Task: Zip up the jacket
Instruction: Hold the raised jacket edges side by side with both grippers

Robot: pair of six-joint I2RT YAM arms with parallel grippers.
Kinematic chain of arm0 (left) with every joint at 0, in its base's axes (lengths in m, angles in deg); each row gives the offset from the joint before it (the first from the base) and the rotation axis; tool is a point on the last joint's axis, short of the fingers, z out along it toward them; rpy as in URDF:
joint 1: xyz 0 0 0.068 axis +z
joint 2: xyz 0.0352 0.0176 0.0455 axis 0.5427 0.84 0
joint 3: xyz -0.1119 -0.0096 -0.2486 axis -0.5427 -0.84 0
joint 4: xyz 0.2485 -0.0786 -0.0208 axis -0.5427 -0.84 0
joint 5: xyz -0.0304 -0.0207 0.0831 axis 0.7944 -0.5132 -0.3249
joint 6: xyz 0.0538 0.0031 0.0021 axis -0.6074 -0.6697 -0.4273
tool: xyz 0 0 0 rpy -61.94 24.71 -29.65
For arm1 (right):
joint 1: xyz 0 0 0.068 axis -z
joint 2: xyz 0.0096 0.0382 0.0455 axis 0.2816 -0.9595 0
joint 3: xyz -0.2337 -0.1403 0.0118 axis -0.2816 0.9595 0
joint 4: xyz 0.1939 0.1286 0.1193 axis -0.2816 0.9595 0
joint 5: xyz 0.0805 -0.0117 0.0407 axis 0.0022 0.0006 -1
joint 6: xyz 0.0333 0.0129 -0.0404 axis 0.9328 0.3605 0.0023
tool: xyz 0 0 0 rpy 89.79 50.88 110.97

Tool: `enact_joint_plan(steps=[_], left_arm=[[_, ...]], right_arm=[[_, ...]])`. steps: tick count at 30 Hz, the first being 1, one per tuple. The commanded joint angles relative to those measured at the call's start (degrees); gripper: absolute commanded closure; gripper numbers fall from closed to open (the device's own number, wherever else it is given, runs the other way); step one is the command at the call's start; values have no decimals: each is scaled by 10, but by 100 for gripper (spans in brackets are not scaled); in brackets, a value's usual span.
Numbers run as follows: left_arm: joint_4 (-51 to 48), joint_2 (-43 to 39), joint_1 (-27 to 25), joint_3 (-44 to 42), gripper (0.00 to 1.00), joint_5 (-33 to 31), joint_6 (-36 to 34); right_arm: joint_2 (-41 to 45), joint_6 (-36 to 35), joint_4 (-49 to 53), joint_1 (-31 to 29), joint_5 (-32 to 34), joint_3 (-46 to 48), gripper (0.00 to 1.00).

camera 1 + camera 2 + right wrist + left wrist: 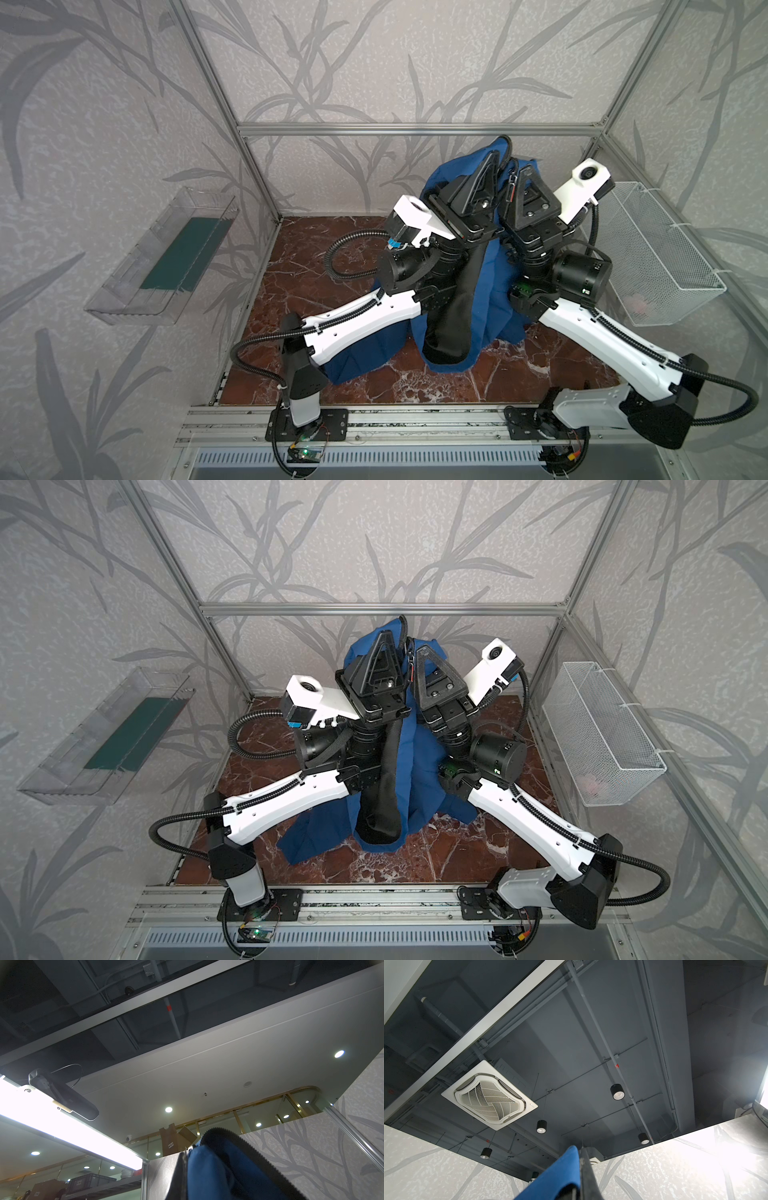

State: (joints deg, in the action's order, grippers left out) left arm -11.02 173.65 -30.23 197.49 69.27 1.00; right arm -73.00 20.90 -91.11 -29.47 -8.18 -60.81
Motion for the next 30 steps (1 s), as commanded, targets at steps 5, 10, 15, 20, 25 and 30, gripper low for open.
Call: enact_joint_plan(steps=[5,10,15,20,25,30], left_arm=[[27,2,-5,19,100,19,-2],[27,2,-5,17,100,19,3],[27,1,-5,16,100,20,3],[27,1,-6,13,100,19,4],[27,0,-7,10,100,19,0],[27,-1,-7,7,100,15,-4]], right_arm=[[0,2,-37,-5,2,-16,100],[-3,3,-37,-5,3,-20,100],[-4,3,-37,-5,7,-19,100],[-5,3,-37,-5,7,-21,100],[-6,3,-37,-5,6,-24,100],[-6,2,-37,-5,2,-29,100]])
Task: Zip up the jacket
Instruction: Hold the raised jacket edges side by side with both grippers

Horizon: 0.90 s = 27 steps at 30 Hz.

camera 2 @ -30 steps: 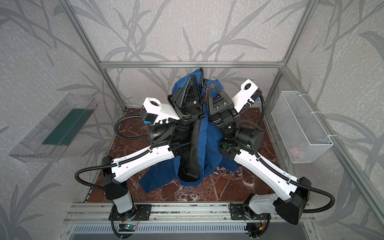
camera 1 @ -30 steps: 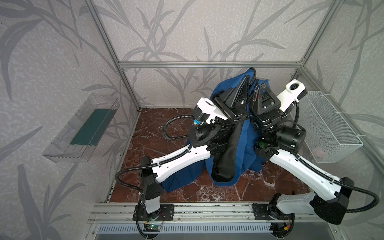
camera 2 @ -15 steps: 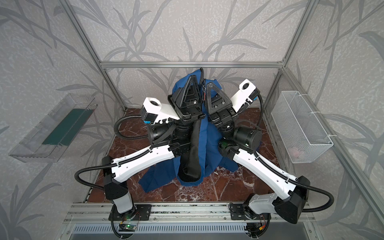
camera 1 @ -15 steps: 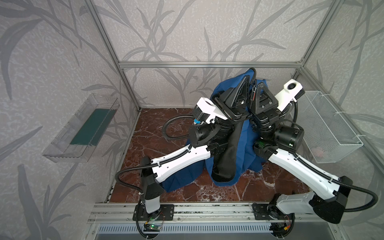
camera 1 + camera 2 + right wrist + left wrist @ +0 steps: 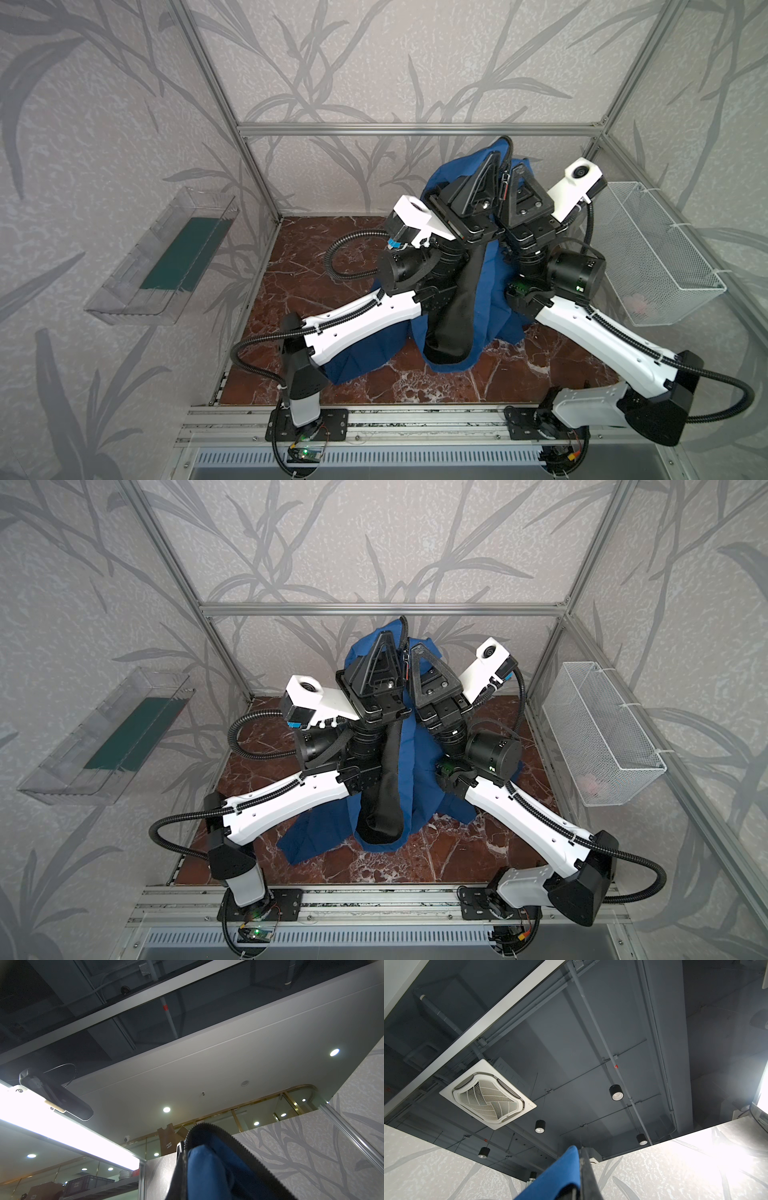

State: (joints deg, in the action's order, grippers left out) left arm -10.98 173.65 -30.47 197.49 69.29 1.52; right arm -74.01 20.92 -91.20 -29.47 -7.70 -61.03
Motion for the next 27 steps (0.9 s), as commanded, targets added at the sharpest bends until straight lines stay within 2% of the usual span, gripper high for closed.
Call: enact_joint_plan(steps=[1,27], left_arm=[[27,0,-5,8,100,16,-11],[27,2,-5,10,100,16,-16]], right_arm=[[4,1,-36,-5,-4,-26,100],[1,11,-36,-6,-14,-36,100]])
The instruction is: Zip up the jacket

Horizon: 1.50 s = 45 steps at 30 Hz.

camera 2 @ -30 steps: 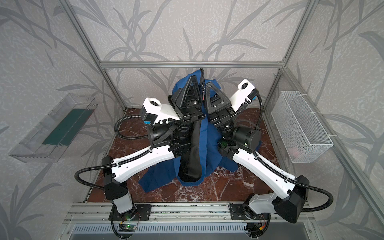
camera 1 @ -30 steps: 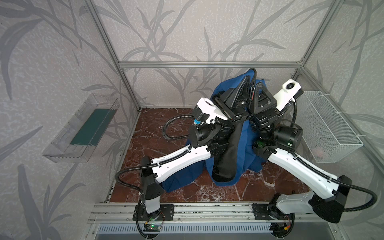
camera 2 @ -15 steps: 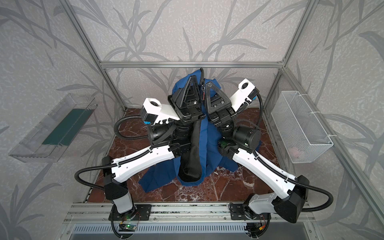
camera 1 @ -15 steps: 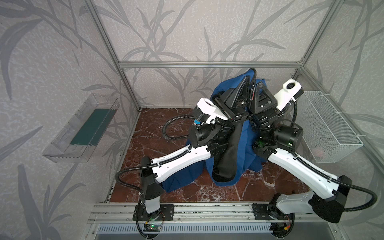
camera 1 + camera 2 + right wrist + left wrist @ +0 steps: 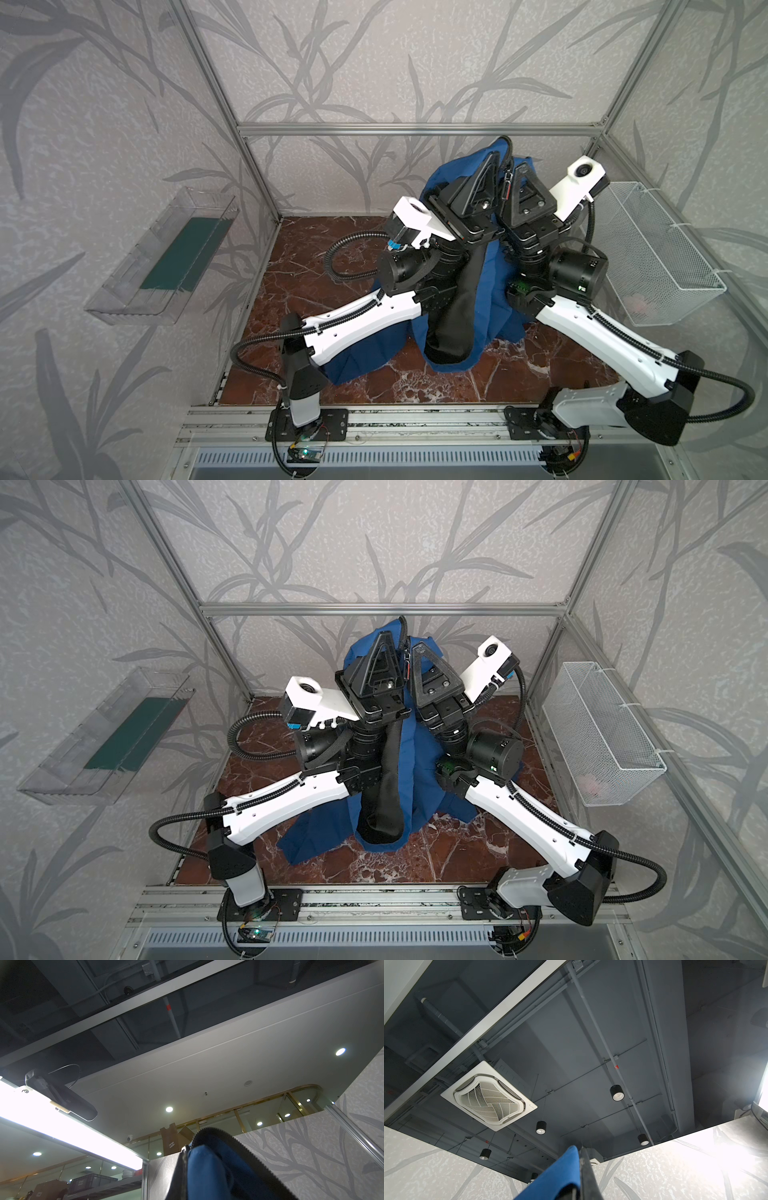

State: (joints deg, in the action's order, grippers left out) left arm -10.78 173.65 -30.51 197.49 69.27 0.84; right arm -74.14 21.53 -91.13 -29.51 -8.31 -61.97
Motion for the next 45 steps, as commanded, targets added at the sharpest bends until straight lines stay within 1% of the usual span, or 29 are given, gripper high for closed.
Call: enact_joint_plan(steps=[1,22,30,37,41,45], left_arm=[[25,3,-5,10,100,16,-9],[25,5,-7,5,100,14,-3],[24,25,-8,29,100,21,1],[25,35,-7,51,100,31,-3],[25,29,-6,42,100,25,-3],[25,26,-7,41,100,31,-2]], right_arm=[[2,4,-37,-5,-8,-28,100],[-9,11,-37,-5,-11,-48,100],[-19,22,-34,-5,-11,-52,100],[-9,15,-32,-5,-6,-31,100],[-8,19,-35,-5,-7,-34,100],[2,11,-37,-5,1,-11,100]])
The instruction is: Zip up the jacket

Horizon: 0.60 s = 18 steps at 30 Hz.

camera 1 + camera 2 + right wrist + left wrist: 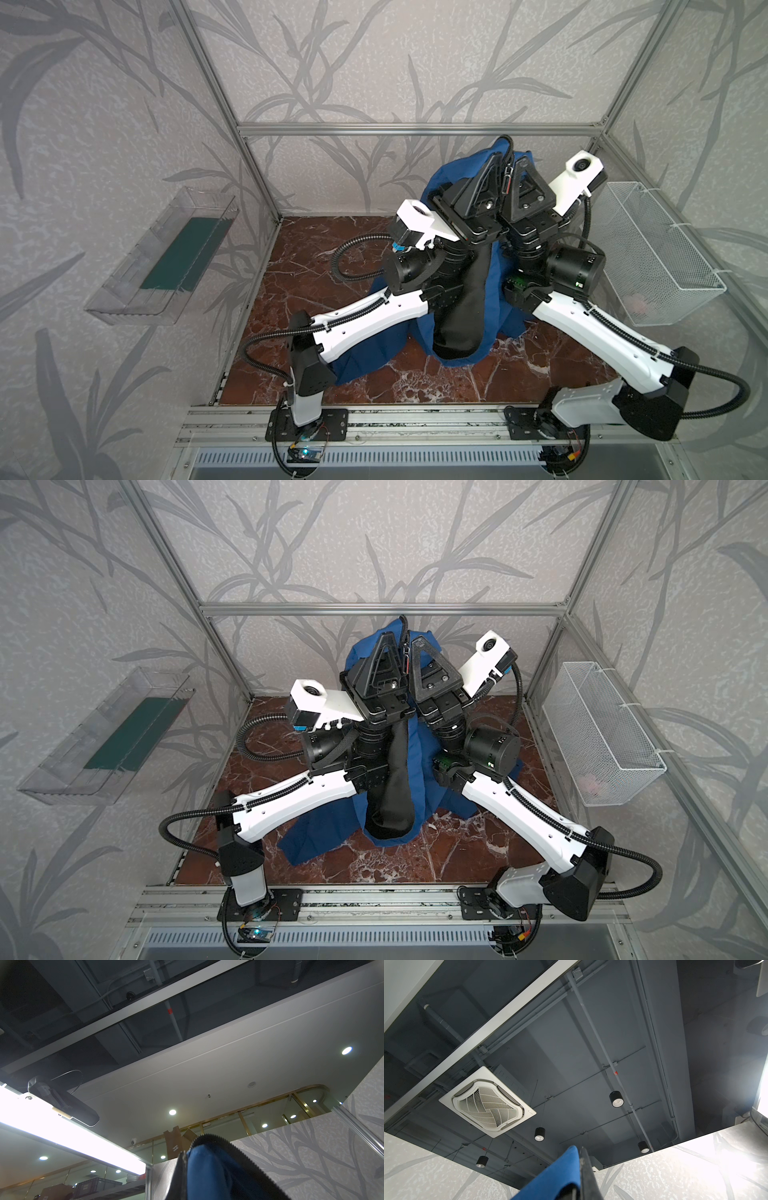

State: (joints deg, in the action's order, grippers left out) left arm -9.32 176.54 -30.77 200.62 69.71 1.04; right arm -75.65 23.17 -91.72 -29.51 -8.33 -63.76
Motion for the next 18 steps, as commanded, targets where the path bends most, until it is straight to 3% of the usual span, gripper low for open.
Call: enact_joint_plan(steps=[1,18], left_arm=[[10,-4,-4,8,100,27,-4],[10,-36,-5,-32,100,31,5]], right_arm=[[18,-7,-31,-4,1,9,100],[22,-13,-31,-5,1,18,100]])
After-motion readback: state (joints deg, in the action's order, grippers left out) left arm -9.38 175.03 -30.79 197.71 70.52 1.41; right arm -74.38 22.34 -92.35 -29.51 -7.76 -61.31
